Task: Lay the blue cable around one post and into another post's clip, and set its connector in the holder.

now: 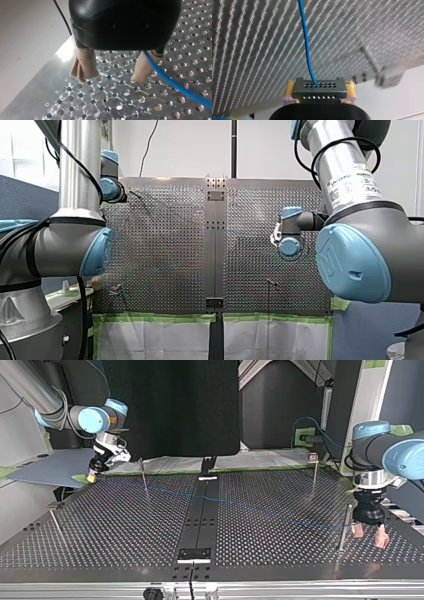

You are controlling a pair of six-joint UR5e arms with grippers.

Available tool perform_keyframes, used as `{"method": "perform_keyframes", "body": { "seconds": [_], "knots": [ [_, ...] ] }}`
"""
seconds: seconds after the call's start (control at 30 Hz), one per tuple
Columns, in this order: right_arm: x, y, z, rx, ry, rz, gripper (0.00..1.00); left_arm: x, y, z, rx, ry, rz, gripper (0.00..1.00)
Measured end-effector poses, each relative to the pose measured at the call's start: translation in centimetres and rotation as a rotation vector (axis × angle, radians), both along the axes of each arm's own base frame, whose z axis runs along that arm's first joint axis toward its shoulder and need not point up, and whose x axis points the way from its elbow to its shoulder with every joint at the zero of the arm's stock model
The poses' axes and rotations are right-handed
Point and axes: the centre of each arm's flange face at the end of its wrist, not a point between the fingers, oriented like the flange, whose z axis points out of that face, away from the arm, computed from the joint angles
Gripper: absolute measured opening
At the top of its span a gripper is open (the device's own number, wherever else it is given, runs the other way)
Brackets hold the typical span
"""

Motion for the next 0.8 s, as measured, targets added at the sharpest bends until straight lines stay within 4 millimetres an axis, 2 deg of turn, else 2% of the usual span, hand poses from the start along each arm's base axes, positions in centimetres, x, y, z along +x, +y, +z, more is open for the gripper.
{"method": "perform_keyframes", "body": {
  "seconds": [0.23,0.4,0.8],
  "knots": [
    [-4.0,0.3,-6.0,0.069,0.074,-0.036,0.0,0.0,-0.2,0.0,0.001,0.001,-0.005,1.0],
    [-6.3,0.9,-9.5,0.113,0.123,-0.037,0.0,0.0,-0.5,0.0,0.002,0.002,-0.009,1.0],
    [-11.8,3.6,-17.3,0.221,0.191,-0.053,0.0,-0.1,-0.7,0.0,0.002,0.004,-0.011,1.0]
  ]
}}
